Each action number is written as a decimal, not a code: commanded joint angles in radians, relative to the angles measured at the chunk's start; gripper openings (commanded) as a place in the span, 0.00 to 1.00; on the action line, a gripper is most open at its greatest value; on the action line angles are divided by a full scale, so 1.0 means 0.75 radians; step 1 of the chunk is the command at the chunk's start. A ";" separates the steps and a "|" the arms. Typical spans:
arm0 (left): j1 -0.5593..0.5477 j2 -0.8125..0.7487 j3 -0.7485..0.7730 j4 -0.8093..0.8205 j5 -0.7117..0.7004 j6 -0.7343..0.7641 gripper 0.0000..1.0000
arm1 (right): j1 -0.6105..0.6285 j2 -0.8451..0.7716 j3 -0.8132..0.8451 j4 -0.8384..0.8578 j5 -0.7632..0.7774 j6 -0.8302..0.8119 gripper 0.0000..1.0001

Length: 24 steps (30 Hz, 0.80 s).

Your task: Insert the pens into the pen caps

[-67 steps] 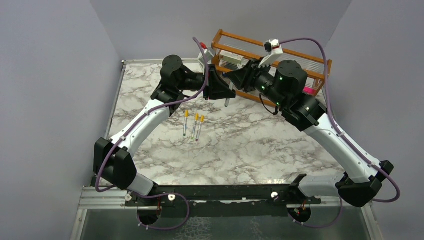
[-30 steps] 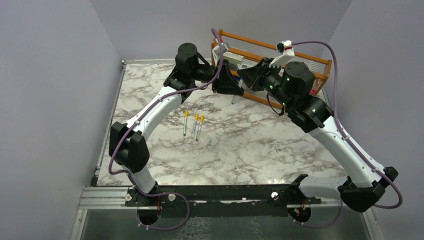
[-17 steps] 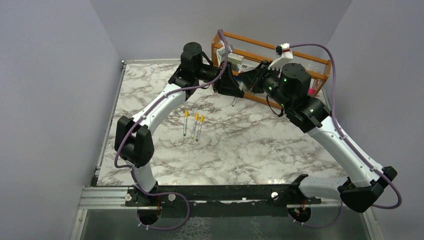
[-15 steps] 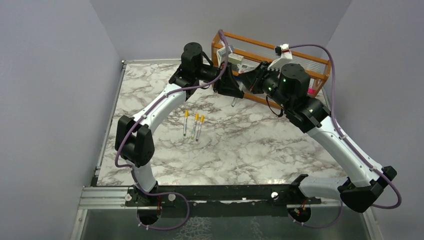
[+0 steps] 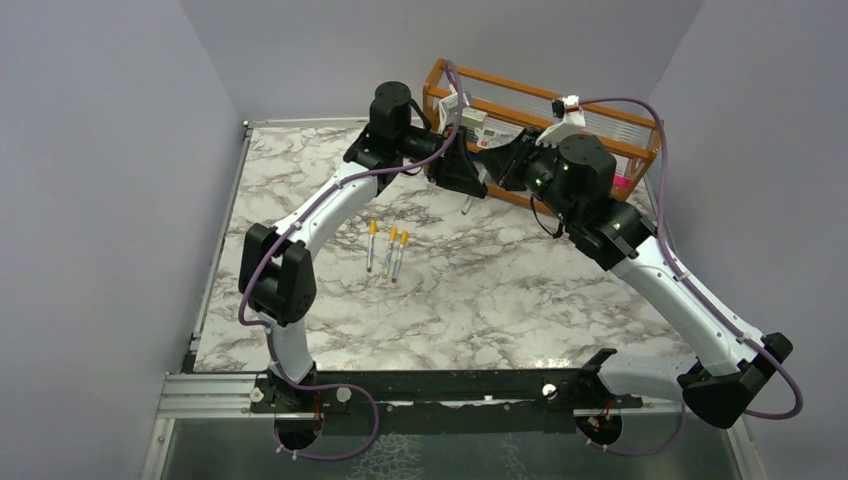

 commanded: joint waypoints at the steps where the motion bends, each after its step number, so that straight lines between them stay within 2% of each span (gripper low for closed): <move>1: 0.050 -0.034 0.129 0.270 -0.440 -0.003 0.00 | 0.139 0.004 -0.171 -0.482 -0.416 0.083 0.01; 6: 0.049 -0.128 -0.165 0.270 -0.454 0.050 0.00 | 0.137 -0.094 -0.096 -0.356 -0.235 0.142 0.01; 7: 0.050 -0.158 -0.250 0.270 -0.464 0.075 0.00 | 0.137 -0.102 -0.067 -0.346 -0.195 0.149 0.07; 10: 0.051 -0.252 -0.494 0.270 -0.496 0.135 0.00 | 0.135 -0.134 -0.008 -0.343 -0.003 0.200 0.48; 12: 0.054 -0.301 -0.625 0.270 -0.517 0.159 0.00 | 0.135 -0.170 0.001 -0.327 0.110 0.200 0.63; 16: 0.065 -0.348 -0.797 0.203 -0.617 0.232 0.00 | 0.135 -0.246 -0.014 -0.324 0.238 0.192 0.66; 18: 0.069 -0.339 -0.800 0.000 -0.782 0.360 0.00 | 0.135 -0.254 -0.023 -0.366 0.262 0.182 0.66; 21: 0.071 -0.296 -0.754 -0.289 -1.144 0.489 0.00 | 0.134 -0.244 -0.043 -0.426 0.237 0.187 0.66; 24: 0.072 -0.255 -0.745 -0.409 -1.395 0.502 0.00 | 0.135 -0.257 -0.100 -0.415 0.191 0.209 0.66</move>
